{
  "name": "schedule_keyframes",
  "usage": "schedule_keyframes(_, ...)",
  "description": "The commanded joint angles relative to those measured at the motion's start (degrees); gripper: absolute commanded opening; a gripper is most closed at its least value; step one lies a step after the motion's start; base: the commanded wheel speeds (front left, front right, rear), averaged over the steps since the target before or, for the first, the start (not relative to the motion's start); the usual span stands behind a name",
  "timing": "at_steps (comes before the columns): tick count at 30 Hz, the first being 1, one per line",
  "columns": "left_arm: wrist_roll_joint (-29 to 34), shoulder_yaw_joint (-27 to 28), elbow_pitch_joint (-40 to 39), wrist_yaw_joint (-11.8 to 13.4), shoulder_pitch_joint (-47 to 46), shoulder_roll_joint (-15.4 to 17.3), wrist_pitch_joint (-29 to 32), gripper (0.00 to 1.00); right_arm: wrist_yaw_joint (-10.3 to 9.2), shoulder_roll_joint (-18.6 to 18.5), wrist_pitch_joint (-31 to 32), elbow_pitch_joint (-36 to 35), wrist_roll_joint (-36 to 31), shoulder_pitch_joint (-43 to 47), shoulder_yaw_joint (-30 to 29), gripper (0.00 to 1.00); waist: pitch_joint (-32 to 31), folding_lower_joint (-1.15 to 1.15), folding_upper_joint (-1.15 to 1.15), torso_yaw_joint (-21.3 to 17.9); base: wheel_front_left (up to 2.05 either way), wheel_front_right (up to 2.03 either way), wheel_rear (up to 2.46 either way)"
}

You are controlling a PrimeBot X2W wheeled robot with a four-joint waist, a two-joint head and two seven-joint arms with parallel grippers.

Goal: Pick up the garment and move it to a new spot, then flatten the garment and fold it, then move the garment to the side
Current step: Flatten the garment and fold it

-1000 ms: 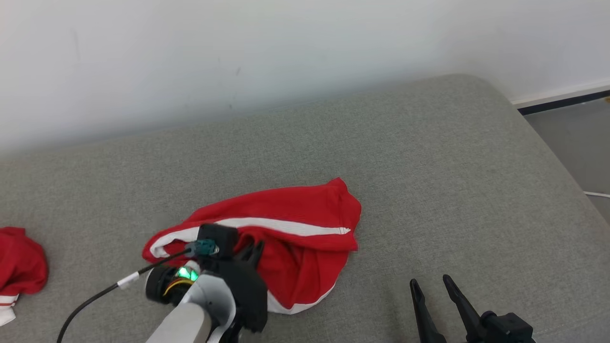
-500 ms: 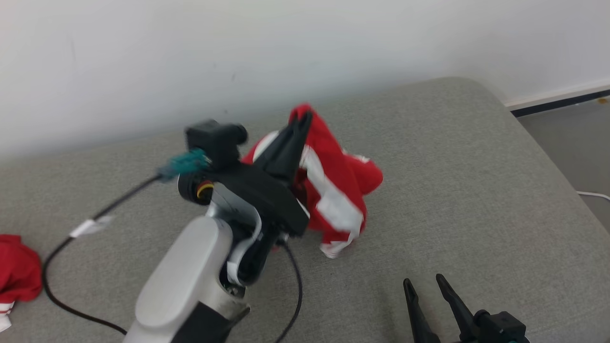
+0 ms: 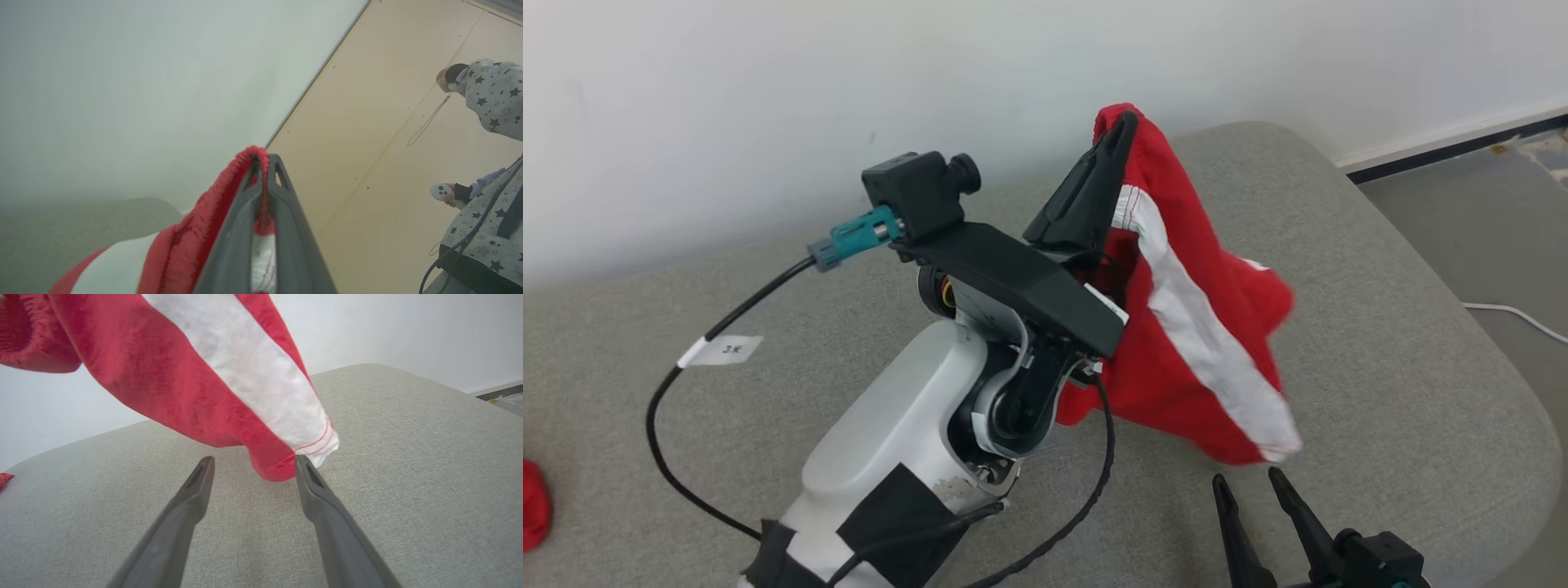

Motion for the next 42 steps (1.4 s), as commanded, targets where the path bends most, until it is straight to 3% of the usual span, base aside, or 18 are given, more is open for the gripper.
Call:
schedule_keyframes(1,0.19,-0.55,0.8,0.58,-0.58,0.06,-0.55,0.0,-0.13,0.07,-0.28,-0.26,0.54,-0.21,-0.2,1.0,0.31,0.0,-0.01,0.32,0.0,0.0,0.0)
schedule_keyframes(5,-0.94,-0.56,4.18,3.93,2.01,0.37,-2.4,0.0,-0.13,0.12,-0.28,-0.76,0.57,-0.09,-0.95,1.0,1.35,0.0,-0.01,2.14,0.0,0.0,0.0)
schedule_keyframes(11,-3.38,3.93,8.79,6.51,10.74,4.34,-5.52,0.0,-0.14,0.15,-0.28,-1.02,-0.15,0.21,-1.28,1.0,1.77,0.0,-0.01,6.54,0.0,0.0,0.0)
schedule_keyframes(21,-5.91,7.87,8.91,5.53,24.21,8.2,-7.61,0.0,-0.13,-0.46,-0.28,-0.78,-0.6,-0.43,-0.6,1.0,0.96,0.0,-0.01,12.4,0.0,0.0,0.0)
schedule_keyframes(31,-2.8,9.09,9.34,6.59,32.1,11.21,-8.49,0.0,-0.13,-1.24,-0.28,-0.53,-0.19,0.13,0.16,1.0,0.28,0.0,-0.01,12.91,0.0,0.0,0.0)
schedule_keyframes(42,2.63,10.63,-3.27,12.76,40.66,15.27,-8.57,0.0,-0.13,-1.19,-0.28,-1.41,-0.28,0.77,-1.15,1.0,0.67,0.0,-0.01,12.11,0.0,0.0,0.0)
